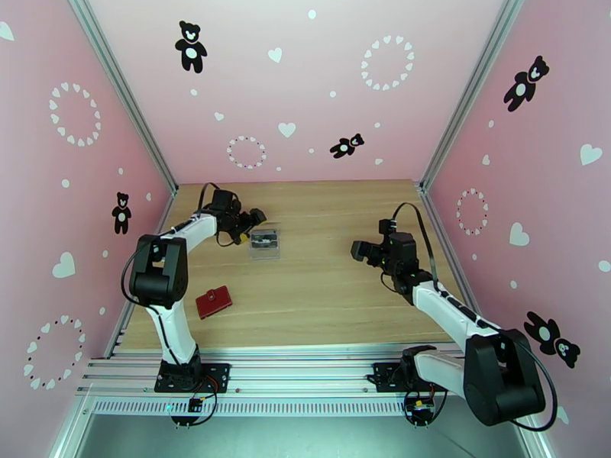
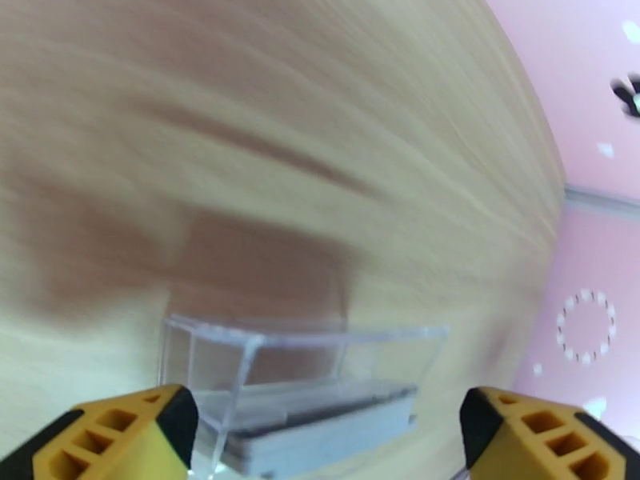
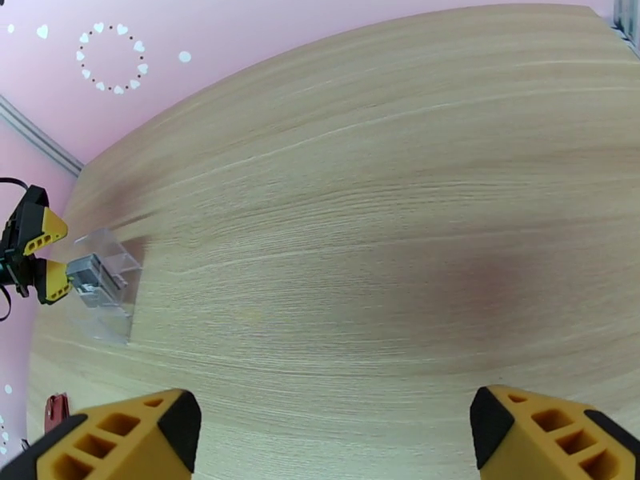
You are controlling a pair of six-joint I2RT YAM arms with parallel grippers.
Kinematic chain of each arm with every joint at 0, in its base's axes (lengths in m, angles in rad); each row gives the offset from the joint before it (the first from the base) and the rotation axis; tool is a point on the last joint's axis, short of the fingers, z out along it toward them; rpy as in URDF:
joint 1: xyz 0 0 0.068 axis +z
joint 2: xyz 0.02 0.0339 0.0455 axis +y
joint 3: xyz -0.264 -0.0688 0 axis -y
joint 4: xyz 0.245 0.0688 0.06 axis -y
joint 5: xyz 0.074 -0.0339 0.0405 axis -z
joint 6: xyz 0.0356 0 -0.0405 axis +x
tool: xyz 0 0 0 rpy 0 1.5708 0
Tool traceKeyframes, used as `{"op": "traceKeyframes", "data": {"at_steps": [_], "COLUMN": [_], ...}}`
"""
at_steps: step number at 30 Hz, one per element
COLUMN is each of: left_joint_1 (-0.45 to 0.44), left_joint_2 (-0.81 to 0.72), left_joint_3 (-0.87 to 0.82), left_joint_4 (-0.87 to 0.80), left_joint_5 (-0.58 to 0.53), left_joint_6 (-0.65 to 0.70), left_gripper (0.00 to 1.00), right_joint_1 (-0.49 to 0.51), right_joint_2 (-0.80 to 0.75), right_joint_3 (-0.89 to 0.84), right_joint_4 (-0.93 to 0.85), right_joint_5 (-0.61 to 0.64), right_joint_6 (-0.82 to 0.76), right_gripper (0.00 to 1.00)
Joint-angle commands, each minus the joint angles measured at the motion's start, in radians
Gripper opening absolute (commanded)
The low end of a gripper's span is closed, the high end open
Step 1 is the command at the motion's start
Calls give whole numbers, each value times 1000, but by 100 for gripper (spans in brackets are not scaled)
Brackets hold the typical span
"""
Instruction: Put the credit cards into the card holder
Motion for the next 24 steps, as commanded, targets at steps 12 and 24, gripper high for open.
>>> {"op": "traceKeyframes", "data": {"at_steps": [12,24], "left_joint_1": [-19,-44], "left_joint_2": [-611,-749], "left_joint_3": [-274,-573], "left_joint_4": [-158,-14], "left_joint_5": [-203,-247], "left_joint_6": [51,-95], "left_gripper": [98,90], "right_joint_1": [254,375], "right_joint_2": [538,1170], "right_joint_3": [700,1593], "right_joint_4": [-502,-840], "right_joint_5": [-314,-379], "right_joint_6": [-392,-495], "right_gripper": [75,66]}}
